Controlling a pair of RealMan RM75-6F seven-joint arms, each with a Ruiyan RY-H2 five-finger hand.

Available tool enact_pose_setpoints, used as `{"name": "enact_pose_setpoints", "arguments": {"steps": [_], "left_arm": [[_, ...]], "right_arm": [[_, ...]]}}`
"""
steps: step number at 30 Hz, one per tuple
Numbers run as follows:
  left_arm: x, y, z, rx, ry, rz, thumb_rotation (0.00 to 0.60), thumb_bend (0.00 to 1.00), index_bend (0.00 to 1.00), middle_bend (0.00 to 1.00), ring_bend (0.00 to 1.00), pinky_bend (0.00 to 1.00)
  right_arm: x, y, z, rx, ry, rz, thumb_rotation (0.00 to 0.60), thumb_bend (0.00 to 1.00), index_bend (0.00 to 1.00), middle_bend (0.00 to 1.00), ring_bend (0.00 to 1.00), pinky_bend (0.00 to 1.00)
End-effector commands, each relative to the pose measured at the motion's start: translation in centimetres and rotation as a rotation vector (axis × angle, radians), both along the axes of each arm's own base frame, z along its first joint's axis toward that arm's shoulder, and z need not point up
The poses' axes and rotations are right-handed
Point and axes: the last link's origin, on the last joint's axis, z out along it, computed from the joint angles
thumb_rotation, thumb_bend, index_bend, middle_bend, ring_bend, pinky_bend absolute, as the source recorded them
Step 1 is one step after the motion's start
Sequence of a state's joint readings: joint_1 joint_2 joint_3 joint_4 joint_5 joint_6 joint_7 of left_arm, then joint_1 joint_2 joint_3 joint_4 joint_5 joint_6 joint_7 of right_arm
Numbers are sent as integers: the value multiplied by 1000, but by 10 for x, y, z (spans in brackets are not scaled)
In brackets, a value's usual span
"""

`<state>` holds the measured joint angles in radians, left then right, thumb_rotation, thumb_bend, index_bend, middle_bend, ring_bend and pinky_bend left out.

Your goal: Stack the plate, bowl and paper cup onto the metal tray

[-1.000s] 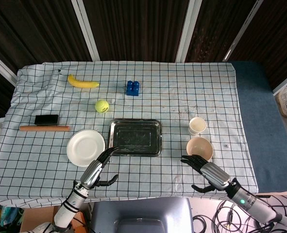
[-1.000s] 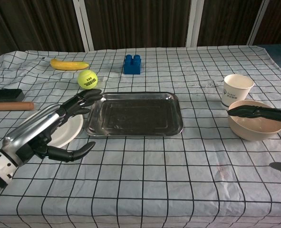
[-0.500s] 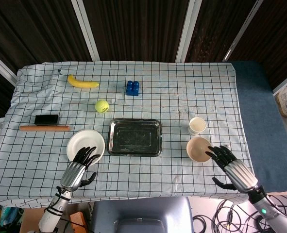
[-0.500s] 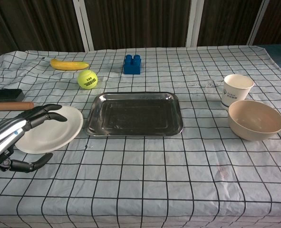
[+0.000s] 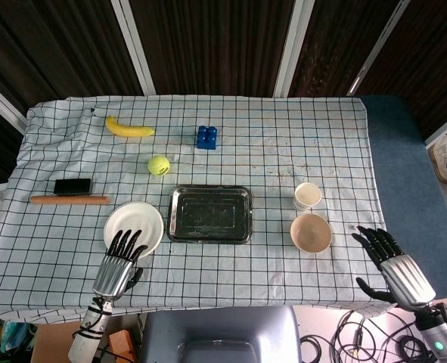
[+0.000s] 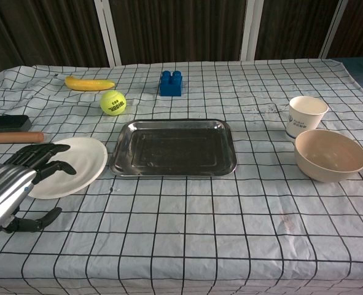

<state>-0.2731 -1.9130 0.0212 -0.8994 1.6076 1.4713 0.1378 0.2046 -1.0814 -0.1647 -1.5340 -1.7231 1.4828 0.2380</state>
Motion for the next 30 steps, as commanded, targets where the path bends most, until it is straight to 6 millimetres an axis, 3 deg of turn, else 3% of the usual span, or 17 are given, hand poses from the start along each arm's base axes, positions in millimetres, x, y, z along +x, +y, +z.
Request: {"name": "enact_pose_setpoints", "arguments": {"steps": [1, 24, 30], "left_arm": [[-3, 7, -5, 43, 29, 6, 600, 330, 313, 68, 0, 28], [-15, 24, -14, 116, 79, 40, 600, 330, 527, 110, 0, 27], [-17, 28, -12, 151, 74, 43, 600, 404, 619, 157, 18, 28]], "right_arm": [[0, -1, -2, 8, 12, -9, 600, 285, 0, 0, 0, 0], [-1, 2, -1, 40, 34, -42, 600, 285, 0, 0, 0, 0], [-1, 2, -1, 46, 32, -41, 600, 285, 0, 0, 0, 0]]}}
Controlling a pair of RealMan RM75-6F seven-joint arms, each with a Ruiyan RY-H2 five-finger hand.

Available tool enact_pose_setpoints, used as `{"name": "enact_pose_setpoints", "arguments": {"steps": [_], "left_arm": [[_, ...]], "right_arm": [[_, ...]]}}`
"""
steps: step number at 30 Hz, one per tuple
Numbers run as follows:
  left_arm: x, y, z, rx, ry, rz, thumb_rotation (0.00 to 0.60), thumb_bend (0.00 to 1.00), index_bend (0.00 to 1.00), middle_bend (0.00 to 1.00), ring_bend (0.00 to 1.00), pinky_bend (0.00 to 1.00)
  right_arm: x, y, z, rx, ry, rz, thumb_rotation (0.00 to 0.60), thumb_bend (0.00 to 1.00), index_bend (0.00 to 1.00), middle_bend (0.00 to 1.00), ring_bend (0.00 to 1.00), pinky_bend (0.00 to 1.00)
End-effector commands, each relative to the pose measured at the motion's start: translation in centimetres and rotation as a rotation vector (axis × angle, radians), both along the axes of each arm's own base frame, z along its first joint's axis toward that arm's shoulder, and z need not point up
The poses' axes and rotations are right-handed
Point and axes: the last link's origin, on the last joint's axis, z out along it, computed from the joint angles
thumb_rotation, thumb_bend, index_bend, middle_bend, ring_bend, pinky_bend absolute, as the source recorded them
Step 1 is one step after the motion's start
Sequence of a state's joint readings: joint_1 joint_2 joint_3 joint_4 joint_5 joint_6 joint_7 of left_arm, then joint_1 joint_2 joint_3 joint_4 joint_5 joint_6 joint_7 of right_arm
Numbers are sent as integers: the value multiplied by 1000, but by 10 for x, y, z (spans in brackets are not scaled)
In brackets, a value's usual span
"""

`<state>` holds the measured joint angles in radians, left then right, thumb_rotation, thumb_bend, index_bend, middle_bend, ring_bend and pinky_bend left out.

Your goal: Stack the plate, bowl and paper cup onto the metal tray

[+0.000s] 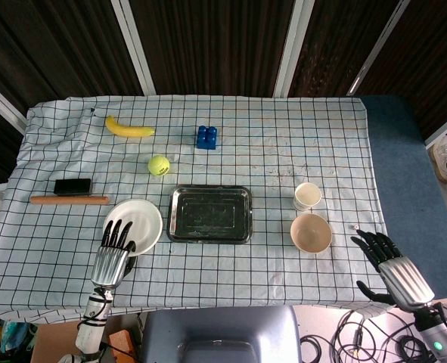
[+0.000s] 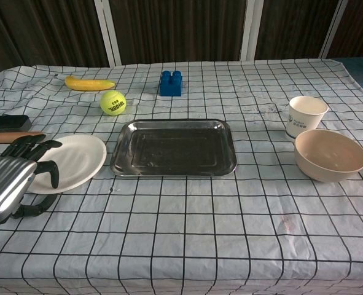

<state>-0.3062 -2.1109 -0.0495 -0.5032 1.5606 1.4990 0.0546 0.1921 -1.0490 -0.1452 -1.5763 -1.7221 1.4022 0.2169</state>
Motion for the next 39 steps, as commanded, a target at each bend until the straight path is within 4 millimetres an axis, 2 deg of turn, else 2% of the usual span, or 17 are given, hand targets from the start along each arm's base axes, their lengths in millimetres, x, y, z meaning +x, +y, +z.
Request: {"name": "enact_pose_setpoints", "arguments": {"steps": [1, 5, 13, 21, 28, 33, 39], "left_arm": [[-1, 4, 1, 19, -5, 7, 600, 416, 627, 162, 19, 27], [-3, 9, 3, 35, -12, 17, 600, 450, 667, 186, 20, 21], [-4, 12, 4, 50, -23, 20, 600, 503, 680, 200, 23, 18], [-4, 15, 16, 100, -107, -2, 600, 441, 715, 235, 38, 7], [-3, 15, 27, 149, -163, -29, 600, 434, 736, 258, 45, 0], [8, 12, 47, 243, -327, -117, 600, 437, 751, 279, 55, 0], [27, 17, 55, 288, -391, -200, 600, 444, 757, 287, 64, 0]], "right_arm": [[0, 0, 0, 3, 0, -1, 600, 285, 0, 0, 0, 0], [0, 0, 1, 4, -1, 0, 600, 285, 0, 0, 0, 0], [0, 0, 0, 11, 2, -2, 600, 285, 0, 0, 0, 0], [0, 0, 0, 14, 6, -3, 600, 285, 0, 0, 0, 0], [0, 0, -1, 17, 13, -2, 600, 285, 0, 0, 0, 0], [1, 1, -5, 29, 27, -2, 600, 285, 0, 0, 0, 0], [2, 2, -7, 30, 27, 1, 600, 285, 0, 0, 0, 0]]}}
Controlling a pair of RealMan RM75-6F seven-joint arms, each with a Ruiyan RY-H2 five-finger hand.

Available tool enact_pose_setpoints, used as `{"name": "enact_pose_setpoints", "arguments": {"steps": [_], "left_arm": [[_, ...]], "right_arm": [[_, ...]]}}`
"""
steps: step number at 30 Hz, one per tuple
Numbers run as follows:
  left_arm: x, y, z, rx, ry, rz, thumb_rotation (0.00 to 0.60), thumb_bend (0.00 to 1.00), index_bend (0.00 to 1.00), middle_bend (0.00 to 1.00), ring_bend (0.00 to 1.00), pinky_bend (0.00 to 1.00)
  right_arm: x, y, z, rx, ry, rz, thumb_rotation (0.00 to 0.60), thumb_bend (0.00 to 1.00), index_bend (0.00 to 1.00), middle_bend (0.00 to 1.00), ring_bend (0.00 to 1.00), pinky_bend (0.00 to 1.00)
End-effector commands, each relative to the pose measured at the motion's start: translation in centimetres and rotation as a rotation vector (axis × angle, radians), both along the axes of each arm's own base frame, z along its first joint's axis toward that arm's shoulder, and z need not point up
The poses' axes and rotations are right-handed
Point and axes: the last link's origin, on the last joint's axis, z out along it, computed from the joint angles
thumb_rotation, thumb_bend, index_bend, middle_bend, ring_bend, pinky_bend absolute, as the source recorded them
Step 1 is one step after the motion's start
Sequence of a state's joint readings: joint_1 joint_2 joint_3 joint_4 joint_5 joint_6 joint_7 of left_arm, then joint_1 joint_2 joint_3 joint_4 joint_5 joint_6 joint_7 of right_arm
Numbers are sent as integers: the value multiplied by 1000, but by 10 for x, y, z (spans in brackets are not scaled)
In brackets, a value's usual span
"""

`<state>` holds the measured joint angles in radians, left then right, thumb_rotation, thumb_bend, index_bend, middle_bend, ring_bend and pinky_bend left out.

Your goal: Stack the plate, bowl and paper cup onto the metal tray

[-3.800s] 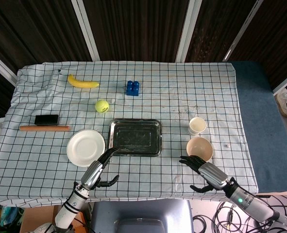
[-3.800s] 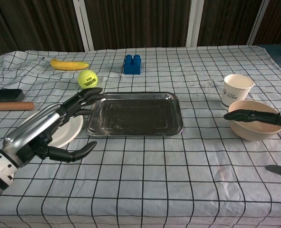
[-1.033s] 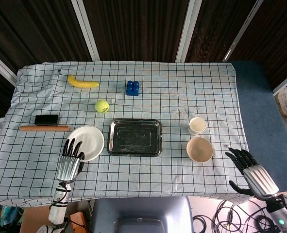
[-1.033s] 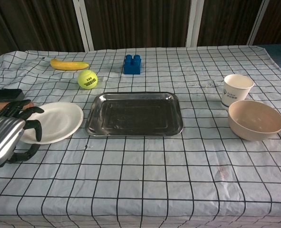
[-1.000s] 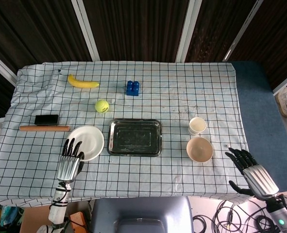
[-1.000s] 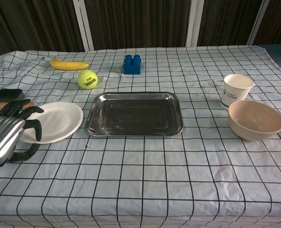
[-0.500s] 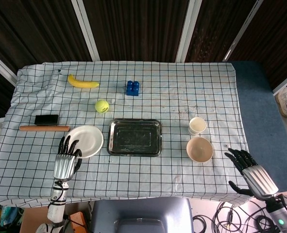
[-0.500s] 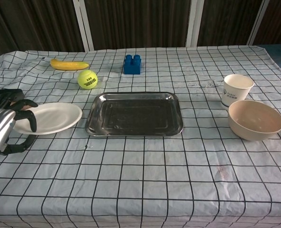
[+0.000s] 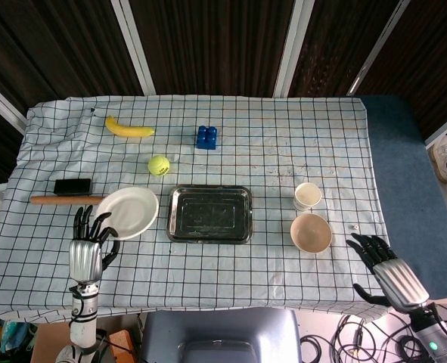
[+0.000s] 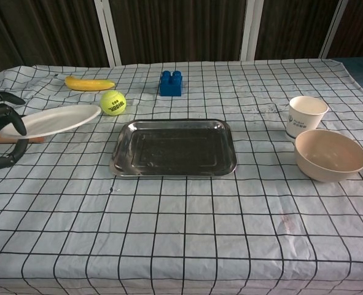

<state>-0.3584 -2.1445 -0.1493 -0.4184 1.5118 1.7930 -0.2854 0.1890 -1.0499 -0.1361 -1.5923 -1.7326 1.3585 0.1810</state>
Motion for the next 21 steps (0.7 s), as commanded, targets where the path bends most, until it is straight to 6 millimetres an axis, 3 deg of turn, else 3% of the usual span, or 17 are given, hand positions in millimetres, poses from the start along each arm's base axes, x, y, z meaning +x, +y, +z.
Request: {"name": "enact_pose_setpoints", "arguments": {"steps": [1, 8, 15, 21], "left_arm": [[14, 6, 5, 28, -40, -51, 600, 445, 757, 287, 64, 0], [51, 18, -9, -36, -38, -143, 600, 443, 757, 288, 64, 0], [106, 21, -35, -114, -1, -271, 600, 465, 757, 296, 67, 0], [133, 30, -60, -191, 12, -285, 600, 471, 758, 320, 87, 0]], "right_arm": [[0, 0, 1, -3, -4, 0, 600, 285, 0, 0, 0, 0], [2, -2, 7, -31, -39, 6, 600, 285, 0, 0, 0, 0], [-1, -5, 20, -79, -82, -14, 600, 285, 0, 0, 0, 0], [-6, -8, 34, -137, -111, -51, 600, 284, 0, 0, 0, 0]]}}
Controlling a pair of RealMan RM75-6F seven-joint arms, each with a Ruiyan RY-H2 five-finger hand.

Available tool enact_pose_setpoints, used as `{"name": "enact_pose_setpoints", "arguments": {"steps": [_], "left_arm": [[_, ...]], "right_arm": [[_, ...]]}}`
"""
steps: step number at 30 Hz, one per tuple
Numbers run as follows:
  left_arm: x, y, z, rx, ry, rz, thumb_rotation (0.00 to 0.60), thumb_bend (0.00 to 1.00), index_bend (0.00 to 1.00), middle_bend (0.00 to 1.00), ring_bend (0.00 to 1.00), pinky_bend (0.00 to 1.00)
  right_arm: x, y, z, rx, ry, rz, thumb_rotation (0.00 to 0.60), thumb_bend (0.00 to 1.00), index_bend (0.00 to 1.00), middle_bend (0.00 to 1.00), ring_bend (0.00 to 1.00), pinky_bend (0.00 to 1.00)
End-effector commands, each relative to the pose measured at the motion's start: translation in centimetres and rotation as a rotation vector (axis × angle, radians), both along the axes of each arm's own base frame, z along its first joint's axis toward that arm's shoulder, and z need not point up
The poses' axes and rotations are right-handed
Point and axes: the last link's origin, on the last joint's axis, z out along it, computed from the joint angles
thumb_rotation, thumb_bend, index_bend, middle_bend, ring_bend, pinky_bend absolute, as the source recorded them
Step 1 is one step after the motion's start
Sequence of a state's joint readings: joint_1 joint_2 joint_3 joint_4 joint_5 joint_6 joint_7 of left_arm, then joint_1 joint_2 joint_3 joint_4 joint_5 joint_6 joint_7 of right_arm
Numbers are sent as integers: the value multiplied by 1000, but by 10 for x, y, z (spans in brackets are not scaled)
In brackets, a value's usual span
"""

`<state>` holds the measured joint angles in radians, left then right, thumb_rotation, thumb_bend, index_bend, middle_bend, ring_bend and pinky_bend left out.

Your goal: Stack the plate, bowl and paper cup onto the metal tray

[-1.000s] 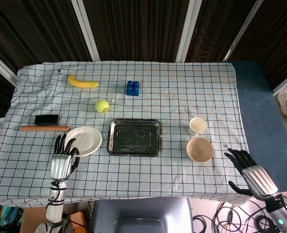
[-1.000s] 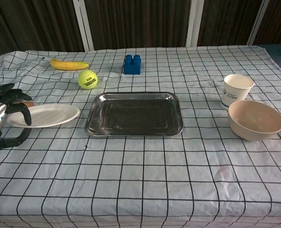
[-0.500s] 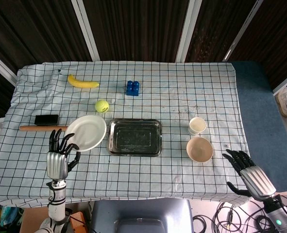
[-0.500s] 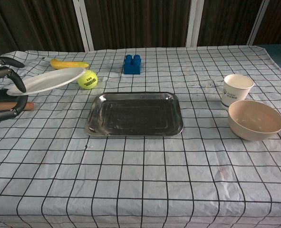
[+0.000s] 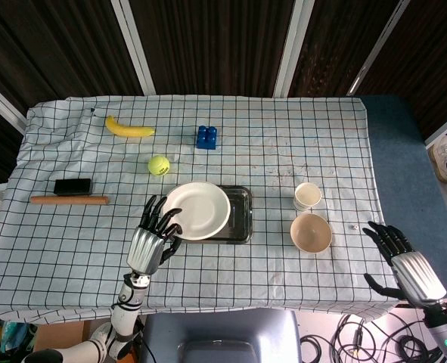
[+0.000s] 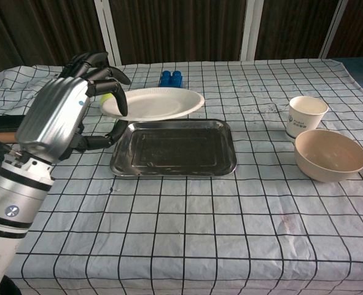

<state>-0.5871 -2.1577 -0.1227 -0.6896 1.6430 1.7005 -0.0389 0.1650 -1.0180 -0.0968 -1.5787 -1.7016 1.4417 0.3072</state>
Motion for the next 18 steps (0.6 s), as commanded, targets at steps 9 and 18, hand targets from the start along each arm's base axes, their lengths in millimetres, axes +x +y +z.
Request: {"name": "enact_pose_setpoints", "arguments": {"steps": [9, 18], "left_arm": [[16, 21, -33, -127, -1, 34, 600, 462, 750, 329, 93, 0], [7, 34, -48, -213, 68, 118, 600, 450, 705, 325, 95, 0]], "right_arm": [[-11, -4, 39, -125, -83, -82, 600, 283, 0, 0, 0, 0], [-12, -2, 45, -131, -91, -78, 600, 283, 0, 0, 0, 0]]}}
